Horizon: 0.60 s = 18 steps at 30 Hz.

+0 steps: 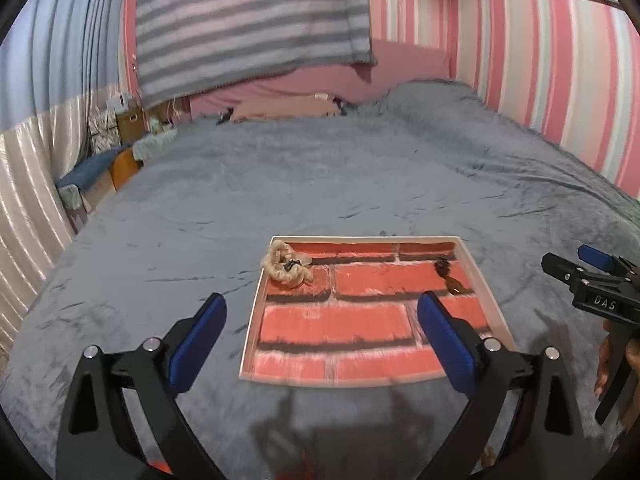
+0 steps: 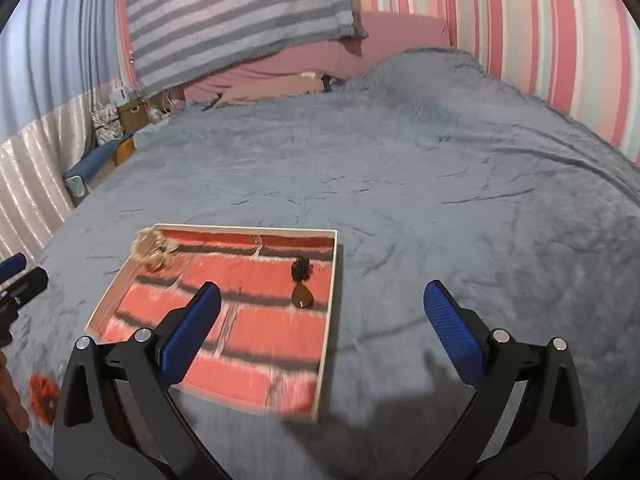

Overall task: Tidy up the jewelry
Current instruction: 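Grasp the braided black bracelet with the left tool while the right tool grasps the black scrunchie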

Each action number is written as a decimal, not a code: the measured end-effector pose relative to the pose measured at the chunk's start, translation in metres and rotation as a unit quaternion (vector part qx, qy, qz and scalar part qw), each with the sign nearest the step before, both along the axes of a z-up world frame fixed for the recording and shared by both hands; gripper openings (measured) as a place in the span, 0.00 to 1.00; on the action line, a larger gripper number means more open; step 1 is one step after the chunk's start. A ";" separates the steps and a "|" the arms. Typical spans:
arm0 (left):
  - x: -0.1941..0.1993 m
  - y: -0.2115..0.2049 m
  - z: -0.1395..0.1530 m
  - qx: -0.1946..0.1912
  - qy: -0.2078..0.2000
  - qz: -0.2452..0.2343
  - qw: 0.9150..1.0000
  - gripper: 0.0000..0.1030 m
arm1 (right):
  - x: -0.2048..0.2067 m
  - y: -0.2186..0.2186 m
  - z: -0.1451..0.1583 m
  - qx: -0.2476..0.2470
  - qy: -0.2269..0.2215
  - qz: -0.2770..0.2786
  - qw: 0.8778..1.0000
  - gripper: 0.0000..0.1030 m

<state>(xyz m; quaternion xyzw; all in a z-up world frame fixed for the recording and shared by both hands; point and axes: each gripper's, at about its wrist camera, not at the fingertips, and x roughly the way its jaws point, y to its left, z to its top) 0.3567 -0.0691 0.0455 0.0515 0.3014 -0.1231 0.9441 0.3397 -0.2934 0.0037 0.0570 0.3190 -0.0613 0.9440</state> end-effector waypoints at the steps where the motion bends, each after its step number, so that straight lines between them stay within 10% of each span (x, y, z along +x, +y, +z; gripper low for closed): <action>1: -0.010 0.002 0.003 -0.002 -0.003 -0.001 1.000 0.92 | -0.020 0.001 0.002 -0.007 -0.005 0.000 1.000 0.96; 18: -0.158 0.050 -0.045 -0.023 0.002 0.044 0.999 0.95 | -0.195 0.008 -0.060 -0.048 -0.004 -0.023 0.999 0.96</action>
